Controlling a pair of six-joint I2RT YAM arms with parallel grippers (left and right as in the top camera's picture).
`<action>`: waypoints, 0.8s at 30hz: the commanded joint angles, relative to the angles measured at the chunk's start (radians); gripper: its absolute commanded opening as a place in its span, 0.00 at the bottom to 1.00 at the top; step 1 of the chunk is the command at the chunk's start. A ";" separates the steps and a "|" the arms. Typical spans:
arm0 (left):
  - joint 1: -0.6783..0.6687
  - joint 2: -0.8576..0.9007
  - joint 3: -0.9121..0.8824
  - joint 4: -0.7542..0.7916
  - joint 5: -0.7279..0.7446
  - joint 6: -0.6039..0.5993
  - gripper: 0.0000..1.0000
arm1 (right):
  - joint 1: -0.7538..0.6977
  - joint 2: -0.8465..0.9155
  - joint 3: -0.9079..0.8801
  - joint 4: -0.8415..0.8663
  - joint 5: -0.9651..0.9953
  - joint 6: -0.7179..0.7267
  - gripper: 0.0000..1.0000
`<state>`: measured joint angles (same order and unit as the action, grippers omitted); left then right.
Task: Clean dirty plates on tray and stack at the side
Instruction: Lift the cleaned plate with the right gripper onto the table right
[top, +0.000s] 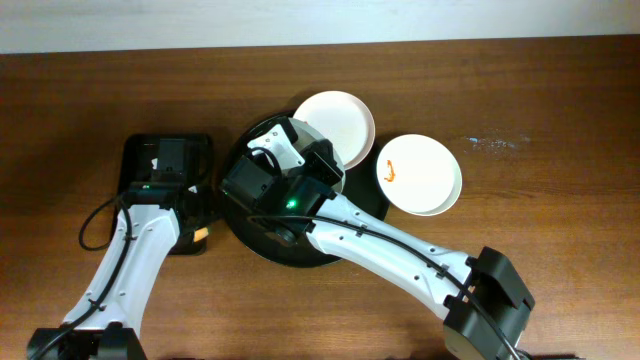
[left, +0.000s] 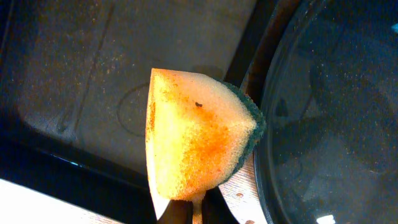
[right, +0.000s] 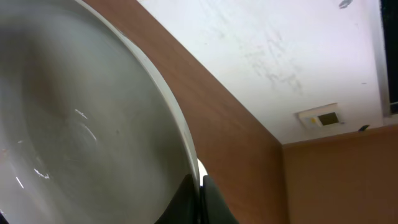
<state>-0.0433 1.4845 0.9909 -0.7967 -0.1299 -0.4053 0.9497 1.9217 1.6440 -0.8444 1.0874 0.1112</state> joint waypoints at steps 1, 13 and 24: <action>0.003 -0.013 -0.005 0.002 0.003 0.003 0.00 | -0.031 -0.014 0.033 0.003 -0.167 0.039 0.04; 0.003 -0.013 -0.005 0.002 0.004 0.003 0.00 | -0.129 -0.065 0.098 -0.061 -0.440 0.062 0.04; 0.003 -0.013 -0.005 0.000 0.011 0.003 0.00 | -0.993 -0.045 0.261 -0.180 -1.265 0.115 0.04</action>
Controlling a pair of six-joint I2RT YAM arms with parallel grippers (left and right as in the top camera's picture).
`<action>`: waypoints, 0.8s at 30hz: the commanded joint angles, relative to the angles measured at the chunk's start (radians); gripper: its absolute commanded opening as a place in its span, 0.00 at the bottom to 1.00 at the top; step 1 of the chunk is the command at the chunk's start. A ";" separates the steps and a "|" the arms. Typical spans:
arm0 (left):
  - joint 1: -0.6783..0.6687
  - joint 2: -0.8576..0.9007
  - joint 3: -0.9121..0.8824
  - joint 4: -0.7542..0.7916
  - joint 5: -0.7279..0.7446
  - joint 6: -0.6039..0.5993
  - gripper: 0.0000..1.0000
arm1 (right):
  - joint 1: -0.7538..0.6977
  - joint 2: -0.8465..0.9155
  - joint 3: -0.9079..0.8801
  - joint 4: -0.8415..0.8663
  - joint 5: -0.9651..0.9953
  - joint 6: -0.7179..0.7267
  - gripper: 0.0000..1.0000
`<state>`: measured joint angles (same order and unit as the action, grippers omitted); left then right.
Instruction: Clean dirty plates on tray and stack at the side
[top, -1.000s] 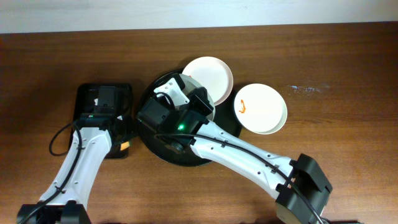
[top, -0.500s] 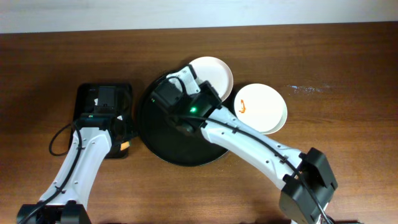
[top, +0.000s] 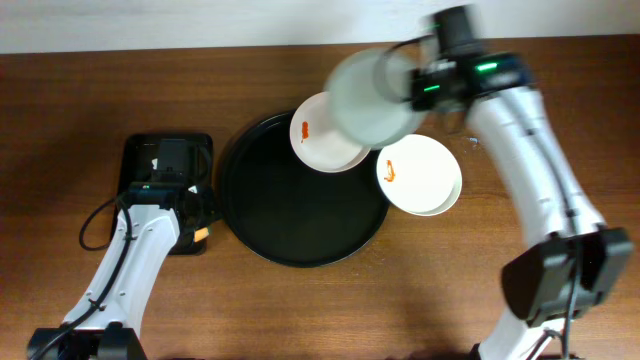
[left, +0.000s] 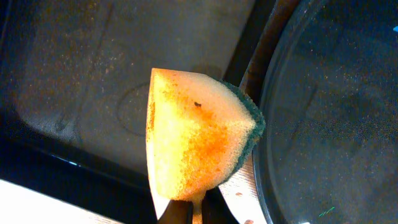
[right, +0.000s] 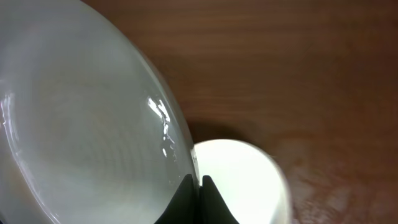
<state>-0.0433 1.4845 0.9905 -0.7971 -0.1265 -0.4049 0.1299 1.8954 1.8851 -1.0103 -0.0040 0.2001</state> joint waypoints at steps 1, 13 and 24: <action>0.003 -0.013 -0.005 0.002 0.008 0.002 0.00 | -0.257 -0.003 0.018 -0.021 -0.201 0.026 0.04; 0.003 -0.013 -0.005 0.003 0.007 0.002 0.00 | -0.644 0.280 -0.120 -0.002 -0.190 -0.013 0.04; 0.003 -0.013 -0.004 0.039 -0.019 0.016 0.00 | -0.638 0.269 -0.050 -0.036 -0.134 -0.012 0.56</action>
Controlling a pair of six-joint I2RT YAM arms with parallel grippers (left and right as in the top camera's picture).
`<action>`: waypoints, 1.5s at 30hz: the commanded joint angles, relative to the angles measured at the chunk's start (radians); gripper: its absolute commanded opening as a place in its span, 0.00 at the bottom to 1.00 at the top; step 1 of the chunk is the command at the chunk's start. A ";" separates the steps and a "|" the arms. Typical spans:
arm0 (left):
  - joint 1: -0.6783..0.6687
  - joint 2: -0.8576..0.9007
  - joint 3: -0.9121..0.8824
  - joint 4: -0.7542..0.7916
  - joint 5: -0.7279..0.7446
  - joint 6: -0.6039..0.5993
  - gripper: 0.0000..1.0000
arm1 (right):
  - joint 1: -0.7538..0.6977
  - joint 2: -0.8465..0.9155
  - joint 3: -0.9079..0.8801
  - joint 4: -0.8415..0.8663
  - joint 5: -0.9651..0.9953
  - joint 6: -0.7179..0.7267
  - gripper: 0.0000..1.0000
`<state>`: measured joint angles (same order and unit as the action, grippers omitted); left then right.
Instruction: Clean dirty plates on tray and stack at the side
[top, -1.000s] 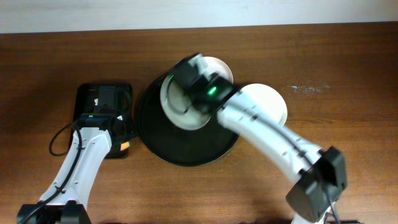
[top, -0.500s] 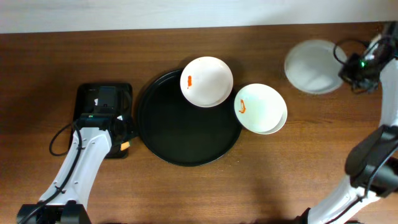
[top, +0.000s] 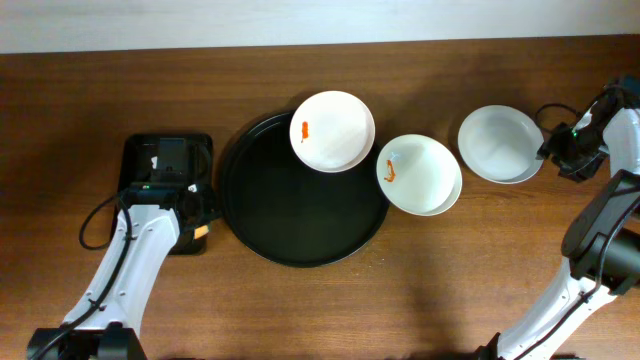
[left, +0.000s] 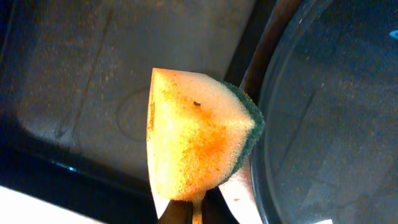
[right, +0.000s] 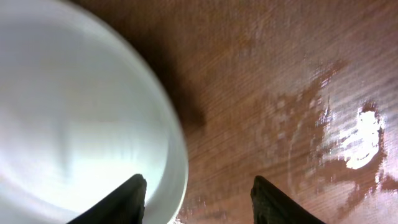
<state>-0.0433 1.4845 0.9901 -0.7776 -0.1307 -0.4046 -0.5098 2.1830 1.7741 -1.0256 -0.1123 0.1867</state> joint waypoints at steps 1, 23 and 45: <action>0.003 -0.013 -0.003 0.036 -0.014 0.016 0.00 | 0.010 -0.035 0.130 -0.086 -0.038 0.001 0.57; 0.582 0.315 0.000 0.438 1.061 0.436 0.19 | 0.349 -0.044 0.330 -0.473 -0.186 -0.153 0.61; 0.237 0.275 0.264 0.070 0.252 0.330 0.14 | 0.344 -0.044 0.330 -0.519 -0.164 -0.180 0.75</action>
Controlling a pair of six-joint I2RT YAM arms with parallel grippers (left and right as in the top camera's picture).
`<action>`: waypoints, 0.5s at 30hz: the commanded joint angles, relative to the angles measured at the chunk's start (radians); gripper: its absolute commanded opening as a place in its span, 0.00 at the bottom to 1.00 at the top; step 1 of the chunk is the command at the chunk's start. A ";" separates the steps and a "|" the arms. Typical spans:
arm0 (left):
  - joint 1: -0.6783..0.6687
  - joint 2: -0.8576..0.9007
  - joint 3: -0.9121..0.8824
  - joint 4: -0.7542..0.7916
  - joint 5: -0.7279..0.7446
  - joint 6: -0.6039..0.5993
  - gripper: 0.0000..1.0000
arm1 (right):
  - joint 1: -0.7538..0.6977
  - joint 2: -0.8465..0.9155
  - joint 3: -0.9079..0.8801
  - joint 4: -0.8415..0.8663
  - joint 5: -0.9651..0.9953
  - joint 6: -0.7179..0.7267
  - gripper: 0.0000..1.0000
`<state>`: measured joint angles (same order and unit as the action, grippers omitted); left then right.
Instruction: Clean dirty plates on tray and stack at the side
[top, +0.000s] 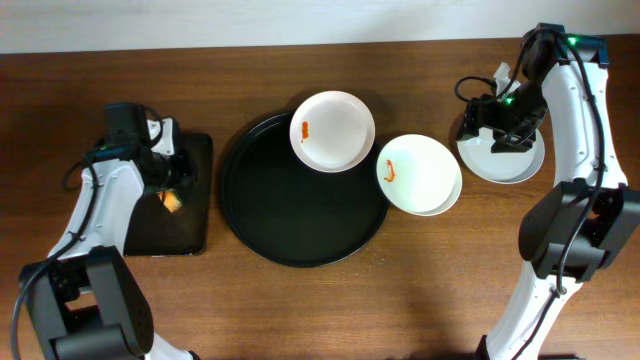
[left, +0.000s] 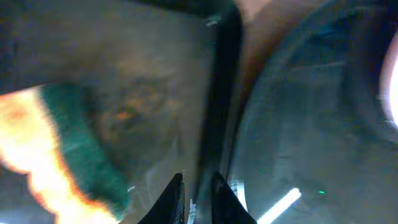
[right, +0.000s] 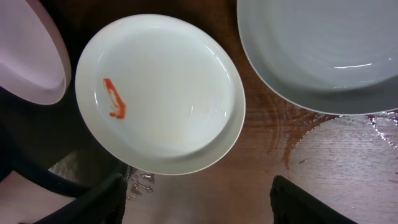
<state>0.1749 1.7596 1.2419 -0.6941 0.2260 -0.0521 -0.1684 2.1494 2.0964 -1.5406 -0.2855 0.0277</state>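
A round black tray (top: 290, 215) lies mid-table. One white plate with an orange smear (top: 333, 130) rests on the tray's far rim. Another smeared plate (right: 161, 93) sits on the wood to its right, seemingly on top of another plate. A clean white plate (right: 323, 56) lies further right. My right gripper (top: 492, 122) hangs open over that plate's left edge, holding nothing (right: 196, 199). The orange and green sponge (top: 172, 201) lies on the small black tray (top: 190, 225), blurred at the left of the left wrist view (left: 37, 155). My left gripper (left: 196, 193) is beside it, slightly open, with nothing between its fingers.
Water shines on the wood (right: 367, 130) beside the clean plate, and drops (right: 140, 180) lie under the smeared plate's near rim. The right arm reaches in from the right edge. The left arm bends round the small tray's left side. A pale wall runs along the table's far edge.
The sponge has left my left gripper and lies on the small black tray; the left arm has swung toward the far left. My right gripper moved from the clean plate's right side to its left edge.
My right gripper was shut on a plate over the round tray, then held it in the air at the back right. Later the plate lay on the wood at the right with the gripper open beside it. My left gripper held the sponge until now.
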 joint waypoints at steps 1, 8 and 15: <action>0.027 0.001 0.011 -0.011 -0.105 -0.023 0.14 | 0.003 -0.011 0.007 -0.007 0.009 -0.024 0.75; 0.041 0.097 0.008 0.042 -0.109 -0.023 0.11 | 0.003 -0.011 0.007 -0.016 0.010 -0.025 0.75; 0.098 0.073 0.050 -0.131 -0.176 -0.072 0.03 | 0.003 -0.011 0.007 -0.016 0.009 -0.032 0.75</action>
<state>0.2382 1.8702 1.2514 -0.7593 0.0898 -0.0799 -0.1684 2.1494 2.0964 -1.5528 -0.2852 0.0071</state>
